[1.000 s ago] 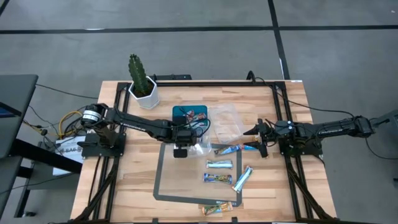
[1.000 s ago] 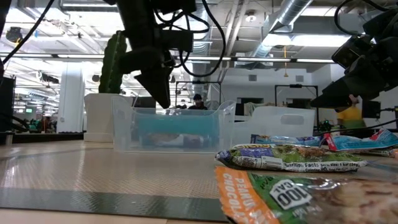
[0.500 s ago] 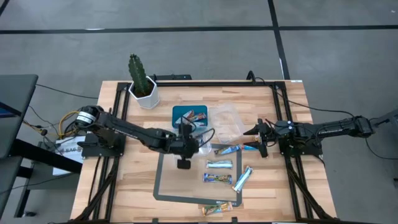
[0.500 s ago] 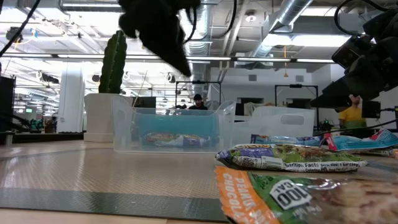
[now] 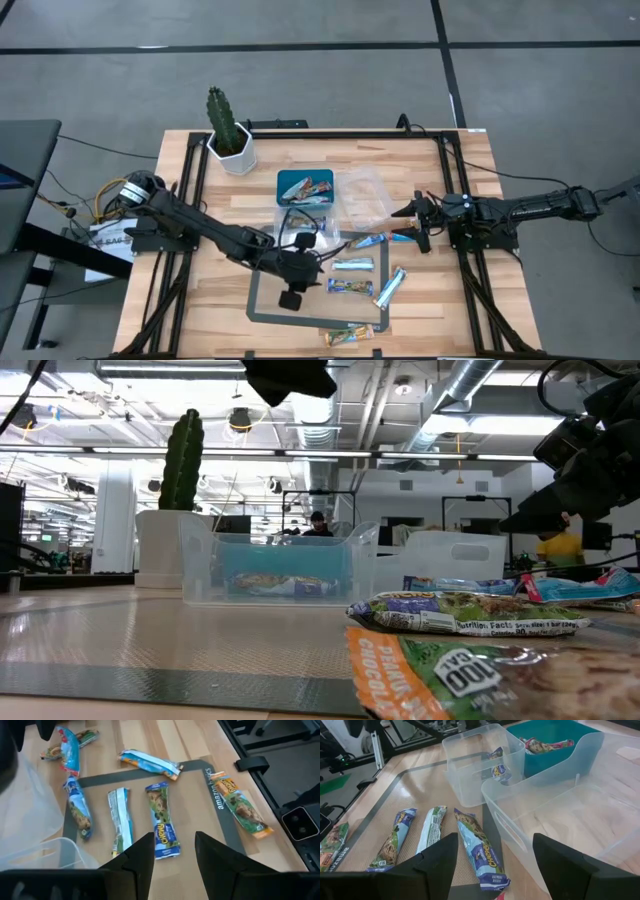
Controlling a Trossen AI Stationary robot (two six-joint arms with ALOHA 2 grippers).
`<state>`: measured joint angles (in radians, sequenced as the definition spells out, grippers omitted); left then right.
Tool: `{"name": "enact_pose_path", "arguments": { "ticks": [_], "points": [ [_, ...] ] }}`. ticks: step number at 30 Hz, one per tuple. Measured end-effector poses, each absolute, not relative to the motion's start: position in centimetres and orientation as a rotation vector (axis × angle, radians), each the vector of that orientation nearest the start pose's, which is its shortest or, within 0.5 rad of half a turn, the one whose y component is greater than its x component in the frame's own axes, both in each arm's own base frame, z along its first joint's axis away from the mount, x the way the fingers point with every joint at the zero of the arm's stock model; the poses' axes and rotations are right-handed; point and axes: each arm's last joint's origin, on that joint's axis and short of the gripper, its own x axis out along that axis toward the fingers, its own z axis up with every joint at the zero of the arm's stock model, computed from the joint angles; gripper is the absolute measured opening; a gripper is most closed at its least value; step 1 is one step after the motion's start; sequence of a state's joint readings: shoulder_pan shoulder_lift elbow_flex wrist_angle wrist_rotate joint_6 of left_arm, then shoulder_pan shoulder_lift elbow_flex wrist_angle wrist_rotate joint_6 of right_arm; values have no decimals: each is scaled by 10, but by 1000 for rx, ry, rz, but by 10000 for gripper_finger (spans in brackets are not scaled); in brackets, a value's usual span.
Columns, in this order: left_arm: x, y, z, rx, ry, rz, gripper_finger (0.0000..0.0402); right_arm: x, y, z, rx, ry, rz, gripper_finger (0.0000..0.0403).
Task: Pick and place Granola Bars by type
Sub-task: Put the blue granola bar into the left transparent bin
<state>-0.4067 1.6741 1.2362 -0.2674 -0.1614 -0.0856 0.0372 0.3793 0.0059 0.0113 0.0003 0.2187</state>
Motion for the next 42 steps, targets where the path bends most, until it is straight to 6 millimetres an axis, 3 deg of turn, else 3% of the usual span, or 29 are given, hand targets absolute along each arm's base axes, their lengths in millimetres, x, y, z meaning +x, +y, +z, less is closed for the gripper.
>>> {"name": "enact_pose_path", "arguments": {
  "ticks": [11,19,23,30,35,42],
  "points": [
    [341,-145,256,109,651,-204,135,115,4,134,209,363,-4,249],
    [357,-141,245,93,699,-153,135,115,4,134,210,364,-3,249],
    [376,-144,247,105,727,-141,135,115,4,134,209,362,-4,249],
    [422,-153,234,168,863,-126,135,116,4,135,210,345,-3,249],
    [450,-159,214,180,993,-152,135,116,4,135,210,344,-2,249],
    [471,-167,189,163,1107,-206,135,116,4,136,210,342,-2,249]
  ]
}}
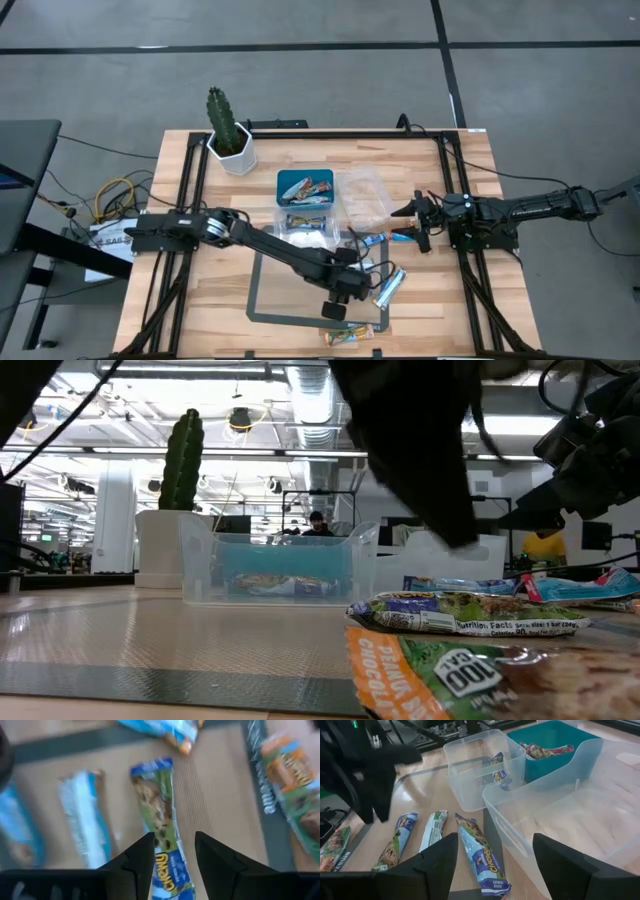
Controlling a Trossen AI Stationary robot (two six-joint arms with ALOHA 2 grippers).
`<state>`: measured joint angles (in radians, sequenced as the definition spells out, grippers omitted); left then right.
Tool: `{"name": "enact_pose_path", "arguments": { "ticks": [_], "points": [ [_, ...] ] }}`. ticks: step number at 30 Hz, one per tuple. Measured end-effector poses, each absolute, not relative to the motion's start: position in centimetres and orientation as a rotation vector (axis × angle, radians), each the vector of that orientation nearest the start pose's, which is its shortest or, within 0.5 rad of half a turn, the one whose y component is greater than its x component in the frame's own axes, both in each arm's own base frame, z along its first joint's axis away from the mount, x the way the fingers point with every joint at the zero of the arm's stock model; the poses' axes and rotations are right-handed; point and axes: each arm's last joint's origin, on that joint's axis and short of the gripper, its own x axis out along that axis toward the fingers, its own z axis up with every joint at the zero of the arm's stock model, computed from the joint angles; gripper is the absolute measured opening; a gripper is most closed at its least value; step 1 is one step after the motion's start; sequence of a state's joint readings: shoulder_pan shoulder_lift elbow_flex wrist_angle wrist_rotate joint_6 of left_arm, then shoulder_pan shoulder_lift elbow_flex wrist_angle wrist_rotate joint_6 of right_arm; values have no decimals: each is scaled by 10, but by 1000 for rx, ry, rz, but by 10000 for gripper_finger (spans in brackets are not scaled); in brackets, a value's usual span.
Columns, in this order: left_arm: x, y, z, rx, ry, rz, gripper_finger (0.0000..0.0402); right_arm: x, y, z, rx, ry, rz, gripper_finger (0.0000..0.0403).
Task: Pick and place Granola Bars by type
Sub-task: Put the blue granola bar into the left transparent bin
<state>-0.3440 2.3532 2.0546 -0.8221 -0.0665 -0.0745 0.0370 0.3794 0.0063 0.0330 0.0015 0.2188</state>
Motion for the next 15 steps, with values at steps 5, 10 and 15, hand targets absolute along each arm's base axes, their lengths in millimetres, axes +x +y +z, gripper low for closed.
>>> {"name": "enact_pose_path", "arguments": {
  "ticks": [5,10,15],
  "points": [
    [477,-163,175,128,1158,-217,135,116,4,136,210,342,-2,249],
    [477,-161,169,149,1183,-184,135,116,4,136,210,340,-1,249],
    [475,-159,169,172,1195,-150,135,116,4,136,210,338,-1,249]
  ]
}}
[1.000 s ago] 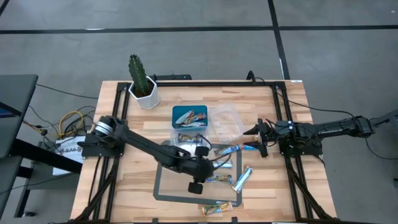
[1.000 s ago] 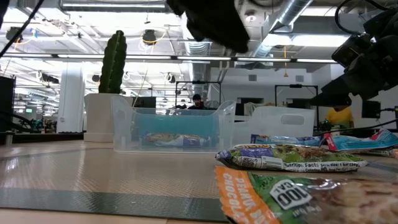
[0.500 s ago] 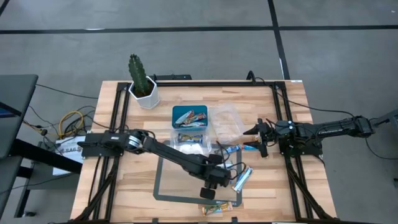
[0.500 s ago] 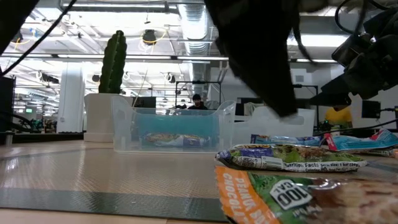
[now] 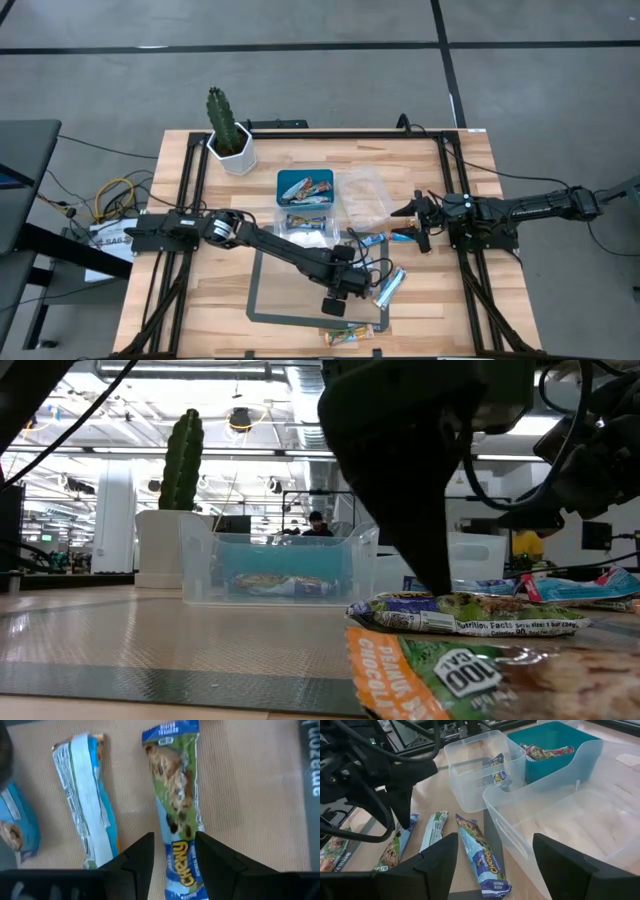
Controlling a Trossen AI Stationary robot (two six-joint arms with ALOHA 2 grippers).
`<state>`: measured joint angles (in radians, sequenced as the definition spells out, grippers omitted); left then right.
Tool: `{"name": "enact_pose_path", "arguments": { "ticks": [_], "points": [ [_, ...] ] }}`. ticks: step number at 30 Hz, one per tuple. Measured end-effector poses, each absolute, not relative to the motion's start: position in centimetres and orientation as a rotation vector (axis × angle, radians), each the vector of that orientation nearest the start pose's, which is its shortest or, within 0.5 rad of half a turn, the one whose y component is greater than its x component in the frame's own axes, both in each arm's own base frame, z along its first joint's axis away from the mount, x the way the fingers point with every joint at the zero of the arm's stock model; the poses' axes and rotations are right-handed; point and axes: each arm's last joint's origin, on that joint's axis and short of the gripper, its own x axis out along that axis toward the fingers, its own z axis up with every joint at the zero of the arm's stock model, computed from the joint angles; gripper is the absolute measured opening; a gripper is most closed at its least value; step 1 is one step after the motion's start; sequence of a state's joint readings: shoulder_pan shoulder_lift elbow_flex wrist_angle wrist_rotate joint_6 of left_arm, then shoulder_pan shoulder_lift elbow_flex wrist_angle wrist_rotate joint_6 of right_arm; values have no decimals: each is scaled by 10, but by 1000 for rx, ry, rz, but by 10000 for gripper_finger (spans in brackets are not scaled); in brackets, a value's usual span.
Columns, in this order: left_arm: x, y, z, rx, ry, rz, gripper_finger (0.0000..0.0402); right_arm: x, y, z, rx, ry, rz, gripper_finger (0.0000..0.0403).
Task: Pick and place Granola Bars by type
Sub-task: Put the blue granola bar into the left transparent bin
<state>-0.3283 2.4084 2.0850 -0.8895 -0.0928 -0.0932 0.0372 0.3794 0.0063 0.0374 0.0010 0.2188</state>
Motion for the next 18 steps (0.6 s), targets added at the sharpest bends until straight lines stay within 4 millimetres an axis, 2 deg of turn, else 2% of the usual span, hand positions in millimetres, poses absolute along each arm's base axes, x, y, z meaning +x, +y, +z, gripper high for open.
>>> {"name": "enact_pose_path", "arguments": {
  "ticks": [6,14,18],
  "points": [
    [476,-158,169,117,1203,-141,137,116,4,136,210,338,-1,249],
    [476,-157,169,95,1210,-139,186,116,4,136,210,338,-1,249],
    [477,-158,164,91,1211,-145,197,116,4,136,210,338,-1,249]
  ]
}}
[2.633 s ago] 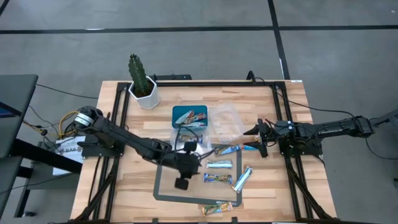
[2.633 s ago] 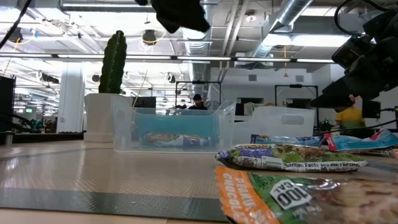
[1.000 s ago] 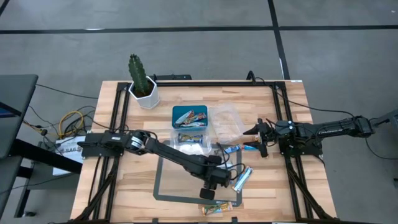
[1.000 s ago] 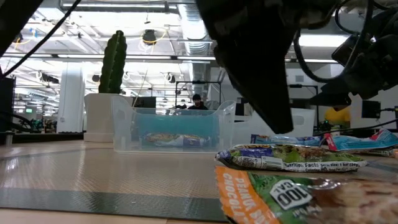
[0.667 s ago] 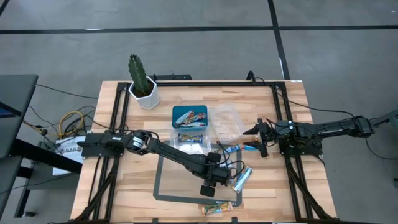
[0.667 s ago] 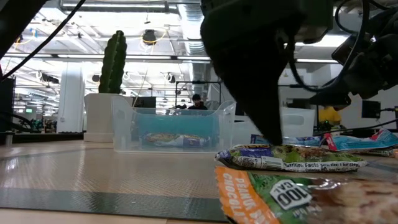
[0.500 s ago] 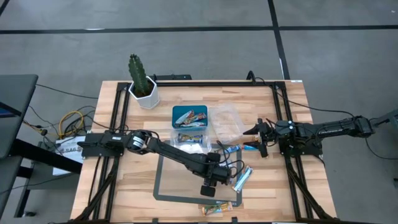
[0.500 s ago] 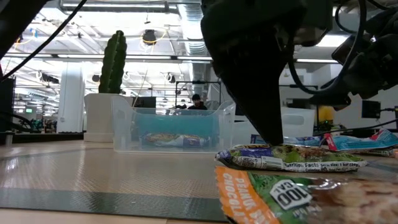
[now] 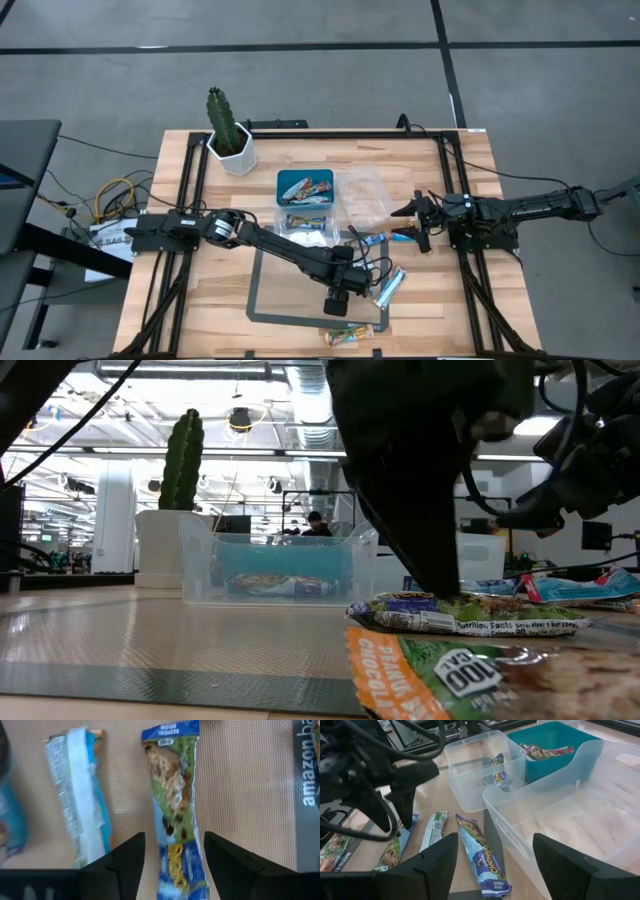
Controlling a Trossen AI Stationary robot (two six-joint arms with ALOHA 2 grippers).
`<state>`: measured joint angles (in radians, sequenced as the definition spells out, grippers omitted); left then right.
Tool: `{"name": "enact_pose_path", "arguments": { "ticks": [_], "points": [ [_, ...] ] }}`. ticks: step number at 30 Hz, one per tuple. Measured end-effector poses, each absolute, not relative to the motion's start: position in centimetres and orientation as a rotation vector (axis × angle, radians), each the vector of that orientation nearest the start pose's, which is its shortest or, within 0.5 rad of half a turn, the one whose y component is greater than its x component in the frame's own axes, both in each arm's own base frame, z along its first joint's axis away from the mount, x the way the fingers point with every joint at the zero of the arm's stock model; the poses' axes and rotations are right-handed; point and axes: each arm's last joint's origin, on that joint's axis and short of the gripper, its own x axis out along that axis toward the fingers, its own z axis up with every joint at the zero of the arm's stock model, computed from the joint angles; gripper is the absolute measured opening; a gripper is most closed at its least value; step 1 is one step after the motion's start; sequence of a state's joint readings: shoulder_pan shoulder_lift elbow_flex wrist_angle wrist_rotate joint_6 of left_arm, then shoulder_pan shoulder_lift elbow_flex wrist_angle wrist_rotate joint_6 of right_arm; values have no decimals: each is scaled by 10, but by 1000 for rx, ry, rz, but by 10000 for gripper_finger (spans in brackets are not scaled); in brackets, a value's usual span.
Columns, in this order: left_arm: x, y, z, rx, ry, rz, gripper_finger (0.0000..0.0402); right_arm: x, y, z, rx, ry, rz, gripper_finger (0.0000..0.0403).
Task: Pick and place Granola Bars by type
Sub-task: Put the blue granola bar into the left transparent bin
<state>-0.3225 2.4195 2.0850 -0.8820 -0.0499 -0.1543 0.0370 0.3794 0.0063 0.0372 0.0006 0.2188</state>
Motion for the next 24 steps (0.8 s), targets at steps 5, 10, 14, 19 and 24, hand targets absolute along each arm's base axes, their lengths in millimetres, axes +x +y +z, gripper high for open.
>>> {"name": "enact_pose_path", "arguments": {
  "ticks": [5,10,14,19,24],
  "points": [
    [480,-159,149,72,1234,-181,198,116,4,136,210,343,-1,249],
    [481,-159,147,94,1225,-169,198,116,4,135,210,345,-1,249],
    [481,-158,146,114,1227,-176,177,116,4,136,210,342,-1,249],
    [481,-158,146,116,1229,-175,120,116,4,136,210,340,-1,249],
    [481,-158,146,120,1227,-171,77,116,4,136,210,339,0,249]
  ]
}}
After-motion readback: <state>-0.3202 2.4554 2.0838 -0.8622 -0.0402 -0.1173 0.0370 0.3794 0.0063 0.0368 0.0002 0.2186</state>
